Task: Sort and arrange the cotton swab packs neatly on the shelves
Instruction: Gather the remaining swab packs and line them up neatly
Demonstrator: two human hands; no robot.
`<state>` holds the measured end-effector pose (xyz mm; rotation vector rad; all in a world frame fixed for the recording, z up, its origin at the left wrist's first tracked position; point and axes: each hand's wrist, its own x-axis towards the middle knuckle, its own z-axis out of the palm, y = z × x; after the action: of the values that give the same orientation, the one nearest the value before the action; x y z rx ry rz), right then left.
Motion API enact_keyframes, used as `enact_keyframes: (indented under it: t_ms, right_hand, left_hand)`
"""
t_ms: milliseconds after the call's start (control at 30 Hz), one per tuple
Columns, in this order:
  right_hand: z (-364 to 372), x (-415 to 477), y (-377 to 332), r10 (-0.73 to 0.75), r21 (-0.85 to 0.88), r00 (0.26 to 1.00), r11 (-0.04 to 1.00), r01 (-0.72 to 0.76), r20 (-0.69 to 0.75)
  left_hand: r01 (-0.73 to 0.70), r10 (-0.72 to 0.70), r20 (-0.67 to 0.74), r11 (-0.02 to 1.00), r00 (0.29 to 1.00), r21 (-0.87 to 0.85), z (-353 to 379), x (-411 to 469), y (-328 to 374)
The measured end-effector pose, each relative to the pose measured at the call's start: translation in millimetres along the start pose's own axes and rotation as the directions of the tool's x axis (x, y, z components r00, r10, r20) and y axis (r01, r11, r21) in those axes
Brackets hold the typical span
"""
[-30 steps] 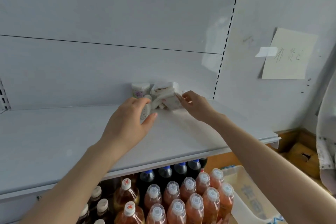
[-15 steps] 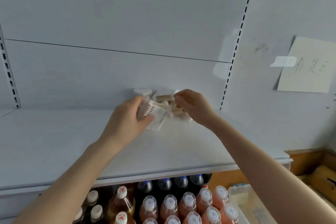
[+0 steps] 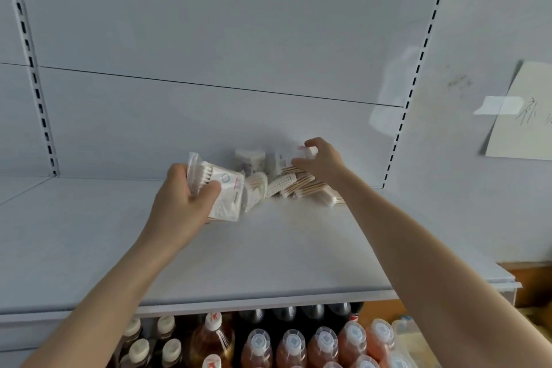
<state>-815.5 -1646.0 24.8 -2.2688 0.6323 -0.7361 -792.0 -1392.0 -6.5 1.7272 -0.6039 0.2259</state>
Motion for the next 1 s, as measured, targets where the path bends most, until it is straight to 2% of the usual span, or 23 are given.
enact_keyframes:
  t_ms: [100,233,300,367,433,500,567,600,667,733,767,833,900,1000]
  right_hand:
    - [-3.8,-4.4,3.8,-0.002,0.170,0.997,0.985,0.015,-0.073]
    - [-17.3,-14.7,-3.7,-0.063,0.260,0.979,0.959,0.114,-0.195]
    - [-26.8,-28.0,-9.6,-0.070,0.463,0.994,0.880,0.101,-0.083]
    - [-33.1,-44.3,-17.8,-0.155,0.625,0.980,0.779,0.044,0.123]
    - [-32.7,-59.4,-27.3,-0.276,0.643,0.920,0.765,0.034,0.279]
    - [-26.8,-71.2,-37.2,-0.359,0.587,0.864,0.804,0.094,0.353]
    - [-20.1,-75.4,-43.6,-0.395,0.530,0.844,0.833,0.162,0.363]
    - [-18.3,-73.8,-45.0,-0.390,0.508,0.858,0.841,0.185,0.334]
    - [-16.6,-58.3,-37.6,-0.308,0.392,0.934,0.894,0.219,0.180]
    - [-17.7,-34.8,-21.4,-0.152,0.016,0.988,0.988,0.151,0.034]
    - [-16.8,-25.6,-10.8,-0.048,-0.171,0.998,0.984,0.052,0.028]
    - [-11.2,-15.4,4.9,0.121,-0.378,0.989,0.922,-0.082,0.081]
    - [-2.8,-13.6,9.4,0.137,-0.429,0.985,0.900,-0.079,0.105]
    - [4.4,-12.1,7.8,0.055,-0.357,0.998,0.933,-0.041,0.030]
  left_hand:
    - [0.007,-0.007,-0.006,0.997,1.000,-0.073,2.0,3.7,-2.5]
    - [-0.001,0.000,-0.005,0.989,1.000,-0.151,1.3,8.7,-2.9]
    - [0.033,-0.039,-0.022,0.973,0.999,-0.230,1.9,11.7,-2.3]
    - [0.114,-0.138,-0.035,0.919,0.990,-0.378,3.3,16.0,-0.1]
    - [0.210,-0.221,0.045,0.815,0.974,-0.540,6.4,18.7,6.4]
    - [0.254,-0.190,0.169,0.768,0.967,-0.588,11.9,17.8,12.1]
    - [0.220,-0.126,0.209,0.823,0.970,-0.524,17.8,15.1,12.5]
    - [0.207,-0.124,0.194,0.840,0.973,-0.502,19.7,15.7,8.3]
    - [0.192,-0.142,0.137,0.849,0.980,-0.493,19.0,16.9,1.5]
    - [0.173,-0.160,0.068,0.855,0.985,-0.489,16.7,18.8,-3.5]
    - [0.169,-0.167,0.048,0.857,0.985,-0.487,15.7,18.9,-4.4]
    - [0.158,-0.171,0.016,0.866,0.985,-0.475,15.9,18.3,-5.3]
    - [0.157,-0.175,0.002,0.877,0.984,-0.455,16.9,17.1,-4.7]
    - [0.156,-0.180,-0.012,0.883,0.984,-0.442,17.7,17.1,-5.3]
